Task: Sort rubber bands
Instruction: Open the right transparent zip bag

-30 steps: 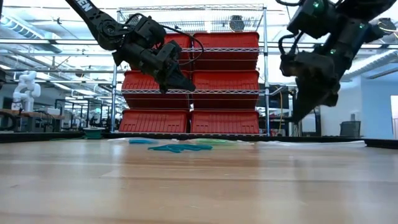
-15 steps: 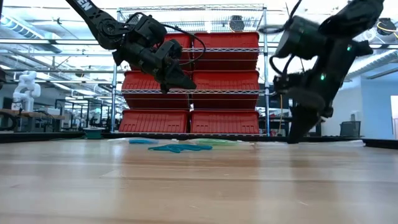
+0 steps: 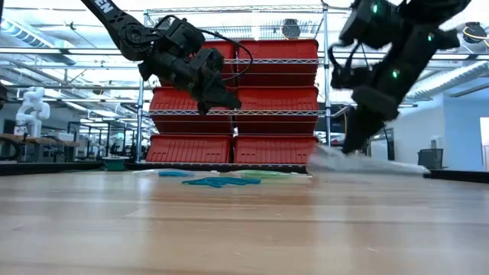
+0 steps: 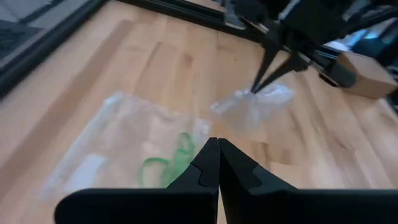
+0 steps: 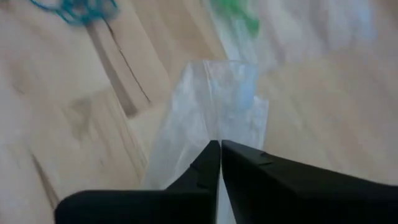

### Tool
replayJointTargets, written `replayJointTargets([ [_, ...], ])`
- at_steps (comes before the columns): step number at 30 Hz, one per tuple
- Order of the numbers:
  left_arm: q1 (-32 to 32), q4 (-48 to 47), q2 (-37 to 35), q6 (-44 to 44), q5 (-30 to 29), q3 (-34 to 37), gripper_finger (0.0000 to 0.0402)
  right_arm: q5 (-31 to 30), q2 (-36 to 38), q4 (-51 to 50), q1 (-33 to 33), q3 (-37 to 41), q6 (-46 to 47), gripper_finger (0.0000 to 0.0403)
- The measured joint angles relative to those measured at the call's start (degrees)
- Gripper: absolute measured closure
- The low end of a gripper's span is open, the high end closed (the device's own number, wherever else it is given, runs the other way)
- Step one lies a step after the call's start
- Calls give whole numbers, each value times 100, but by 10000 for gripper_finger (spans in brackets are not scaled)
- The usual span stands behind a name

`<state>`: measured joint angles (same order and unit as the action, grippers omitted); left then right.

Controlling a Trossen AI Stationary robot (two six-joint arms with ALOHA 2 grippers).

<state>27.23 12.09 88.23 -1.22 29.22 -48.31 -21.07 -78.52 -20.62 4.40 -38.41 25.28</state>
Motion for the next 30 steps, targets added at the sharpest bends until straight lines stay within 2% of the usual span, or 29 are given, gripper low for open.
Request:
replayJointTargets([
  [4, -218, 199, 0, -52, 119, 0, 393, -467, 87, -92, 193, -372, -586, 401],
  [7, -460, 524, 0, -46, 122, 0, 373, -819, 85, -265, 285, -676, -963, 401],
  [13, -837, 1206, 0, -727, 121, 0, 307, -1184, 87, -546, 328, -1115, -1468, 402],
  [17, -905, 1233, 0, -1456, 53, -2, 259, -1242, 85, -539, 322, -1201, -1765, 402],
  [20, -927, 1224, 2, -1783, -280, -2, 234, -1368, 85, -508, 322, -1239, -1934, 403],
  [23, -975, 1238, 2, -1789, -625, -2, 224, -1380, 85, -357, 322, -1240, -2157, 403],
  [30, -1046, 1265, 2, -1941, -755, -14, 221, -1393, 85, -44, 322, -1242, -2560, 403],
])
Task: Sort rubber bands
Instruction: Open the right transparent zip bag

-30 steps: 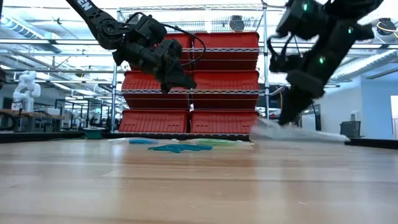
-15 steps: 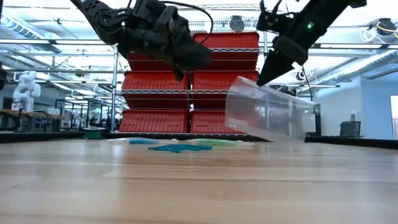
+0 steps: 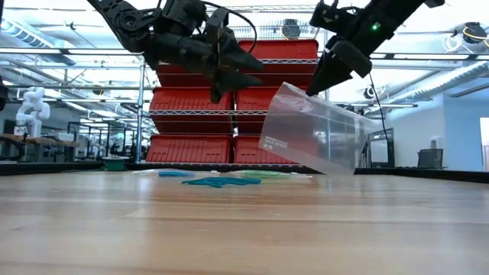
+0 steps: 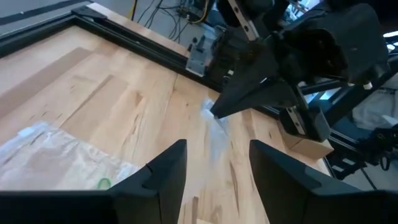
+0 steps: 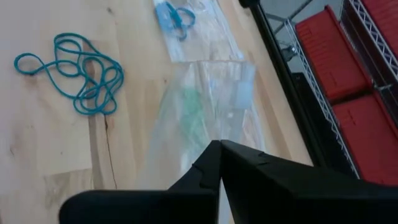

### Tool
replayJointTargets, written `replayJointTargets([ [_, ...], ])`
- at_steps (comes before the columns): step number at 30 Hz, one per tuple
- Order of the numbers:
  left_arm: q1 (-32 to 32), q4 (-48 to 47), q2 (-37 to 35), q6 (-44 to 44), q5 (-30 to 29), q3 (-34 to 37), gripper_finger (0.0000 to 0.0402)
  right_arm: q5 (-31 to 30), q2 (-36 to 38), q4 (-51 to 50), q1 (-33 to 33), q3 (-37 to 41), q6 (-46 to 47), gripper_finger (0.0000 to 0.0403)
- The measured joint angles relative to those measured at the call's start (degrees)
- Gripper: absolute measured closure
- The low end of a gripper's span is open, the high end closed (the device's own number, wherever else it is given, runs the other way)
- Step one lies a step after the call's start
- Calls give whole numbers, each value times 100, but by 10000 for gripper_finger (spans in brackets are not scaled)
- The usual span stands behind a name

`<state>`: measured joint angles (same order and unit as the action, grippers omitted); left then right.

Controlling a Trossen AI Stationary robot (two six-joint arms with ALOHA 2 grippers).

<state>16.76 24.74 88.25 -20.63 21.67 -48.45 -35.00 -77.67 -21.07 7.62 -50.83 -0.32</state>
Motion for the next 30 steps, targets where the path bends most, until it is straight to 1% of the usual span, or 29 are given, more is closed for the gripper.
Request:
replayJointTargets([
  [6, -113, -47, 141, 8, -78, -264, 221, 0, 0, 142, 0, 0, -232, 403],
  [12, -189, -513, 549, 42, -78, -625, 221, -54, 0, 149, 0, 0, -255, 403],
  [17, -189, -464, 670, 38, -76, -789, 221, -95, 0, 148, 0, 0, -291, 403],
  [30, -217, -491, 751, 37, -78, -854, 221, -97, 0, 154, 0, 0, -370, 403],
])
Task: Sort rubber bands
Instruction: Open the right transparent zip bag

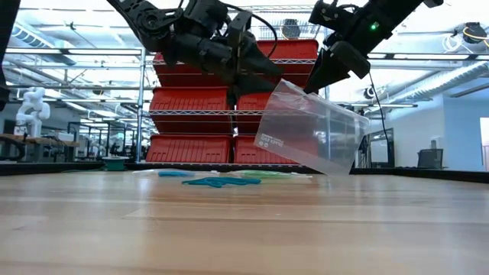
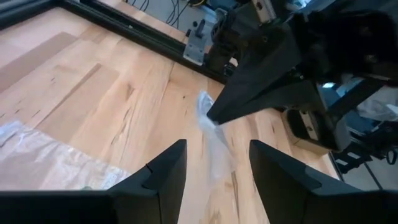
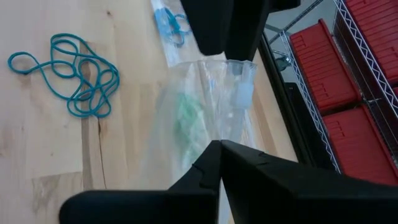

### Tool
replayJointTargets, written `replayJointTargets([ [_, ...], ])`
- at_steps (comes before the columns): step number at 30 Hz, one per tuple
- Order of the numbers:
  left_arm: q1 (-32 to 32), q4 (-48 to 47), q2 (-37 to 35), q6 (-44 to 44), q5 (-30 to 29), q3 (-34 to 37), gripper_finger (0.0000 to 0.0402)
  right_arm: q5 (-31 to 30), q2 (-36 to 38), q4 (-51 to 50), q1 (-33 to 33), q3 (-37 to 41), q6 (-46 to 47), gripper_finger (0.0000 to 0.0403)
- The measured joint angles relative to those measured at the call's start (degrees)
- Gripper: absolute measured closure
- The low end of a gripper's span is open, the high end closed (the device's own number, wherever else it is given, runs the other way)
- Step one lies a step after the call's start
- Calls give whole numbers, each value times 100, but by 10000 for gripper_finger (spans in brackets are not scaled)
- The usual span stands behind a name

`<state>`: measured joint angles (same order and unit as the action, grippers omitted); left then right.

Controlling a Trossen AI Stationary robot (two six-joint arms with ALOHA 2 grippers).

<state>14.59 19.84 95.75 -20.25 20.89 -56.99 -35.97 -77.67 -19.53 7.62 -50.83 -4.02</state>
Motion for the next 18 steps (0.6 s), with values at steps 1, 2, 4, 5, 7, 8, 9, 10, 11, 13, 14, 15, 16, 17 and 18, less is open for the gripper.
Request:
replayJointTargets([
  [1, 0, 45, 40, 0, 2, -3, 221, -2, -2, 3, 0, 0, -10, 403],
  [2, 0, 50, 66, -1, 2, -21, 221, -2, -2, 9, 0, 0, -12, 403],
  [4, 0, 39, 157, 5, 4, -93, 221, 0, -2, 18, 0, 0, -18, 403],
  [5, 0, 41, 208, 6, 8, -151, 221, -2, -2, 44, 0, 0, -25, 403],
  [7, 0, 9, 301, 7, 36, -240, 221, -2, -2, 48, 0, 0, -34, 403],
  [8, 0, 8, 337, 12, 48, -278, 221, 0, -2, 43, 0, 0, -34, 403],
  [9, 0, 6, 352, 36, 64, -301, 221, -2, -2, 41, 0, 0, -34, 403],
  [10, 0, 0, 353, 110, 71, -304, 221, -2, -2, 46, 0, 0, -34, 403],
  [11, 0, -2, 353, 146, 73, -310, 223, -1, -2, 39, 0, 0, -34, 403],
  [13, 0, -29, 351, 158, 81, -313, 230, 0, -2, 39, 0, 0, -34, 403],
  [14, 0, -64, 351, 177, 89, -313, 236, -2, -2, 39, -2, 0, -34, 403],
  [15, 0, -95, 353, 268, 91, -313, 245, 0, -2, 39, -2, 0, -34, 403],
  [16, 0, -107, 351, 360, 91, -313, 254, 0, -2, 39, -2, 0, -34, 403],
  [17, 0, -110, 352, 448, 92, -313, 265, 0, -2, 39, -2, 0, -34, 403],
  [18, 0, -112, 351, 527, 95, -313, 277, 0, -2, 39, -2, 0, -32, 403],
])
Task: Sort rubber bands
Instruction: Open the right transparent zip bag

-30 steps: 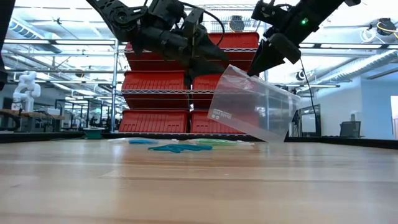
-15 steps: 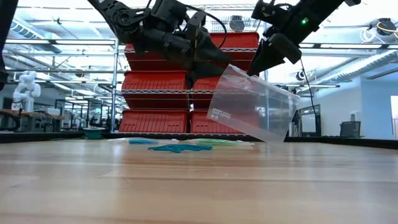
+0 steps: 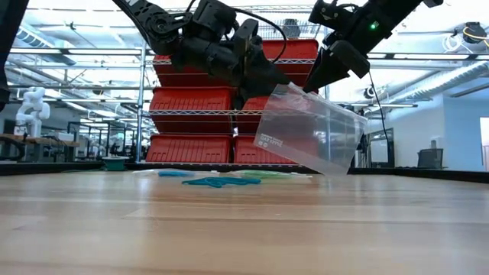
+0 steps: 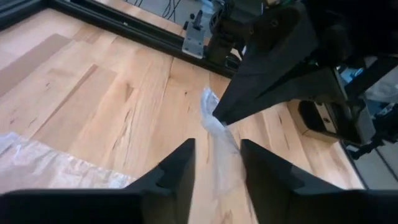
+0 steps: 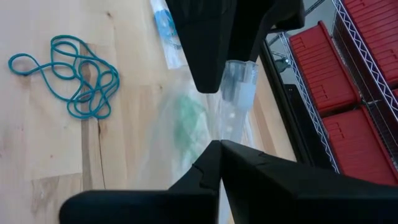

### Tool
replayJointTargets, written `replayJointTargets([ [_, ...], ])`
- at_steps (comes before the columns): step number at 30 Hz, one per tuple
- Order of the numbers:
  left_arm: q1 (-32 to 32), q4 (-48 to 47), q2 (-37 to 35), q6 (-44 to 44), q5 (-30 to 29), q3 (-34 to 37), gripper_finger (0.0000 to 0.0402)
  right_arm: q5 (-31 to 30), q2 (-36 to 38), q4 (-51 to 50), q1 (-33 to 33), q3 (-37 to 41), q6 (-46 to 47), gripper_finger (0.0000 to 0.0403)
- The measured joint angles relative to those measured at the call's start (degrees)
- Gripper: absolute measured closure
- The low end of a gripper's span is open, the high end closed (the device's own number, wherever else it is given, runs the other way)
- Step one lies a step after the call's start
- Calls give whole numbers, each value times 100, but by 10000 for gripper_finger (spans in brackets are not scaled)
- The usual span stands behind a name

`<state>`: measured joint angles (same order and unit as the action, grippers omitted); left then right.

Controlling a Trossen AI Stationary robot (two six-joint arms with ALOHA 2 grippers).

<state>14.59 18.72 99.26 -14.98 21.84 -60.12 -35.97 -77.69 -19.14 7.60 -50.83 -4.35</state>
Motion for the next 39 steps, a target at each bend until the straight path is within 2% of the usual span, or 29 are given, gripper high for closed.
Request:
replayJointTargets([
  [8, 15, -7, 0, 534, 66, 0, 392, 115, 0, 0, 0, 0, 31, 403],
  [11, 28, -55, 0, 775, 69, 0, 394, 329, 62, -15, -3, -1, 395, 400],
  [14, 28, -167, 0, 1056, 63, 2, 397, 443, 214, -474, -15, -162, 1132, 388],
  [18, -48, -188, 0, 1424, 60, 2, 398, 1084, 413, -680, -213, -355, 1869, 360],
  [26, -378, -179, -2, 2198, 58, 2, 400, 2706, 494, -188, -767, -365, 2036, 277],
  [30, -528, -194, -58, 2529, 57, 7, 400, 3350, 494, -160, -987, -365, 1999, 250],
  [34, -615, -211, -146, 2654, 47, 9, 401, 3903, 473, -81, -1152, -365, 1923, 248],
  [39, -614, -317, -241, 2639, 18, 11, 401, 4410, 463, 112, -1177, -363, 1846, 271],
])
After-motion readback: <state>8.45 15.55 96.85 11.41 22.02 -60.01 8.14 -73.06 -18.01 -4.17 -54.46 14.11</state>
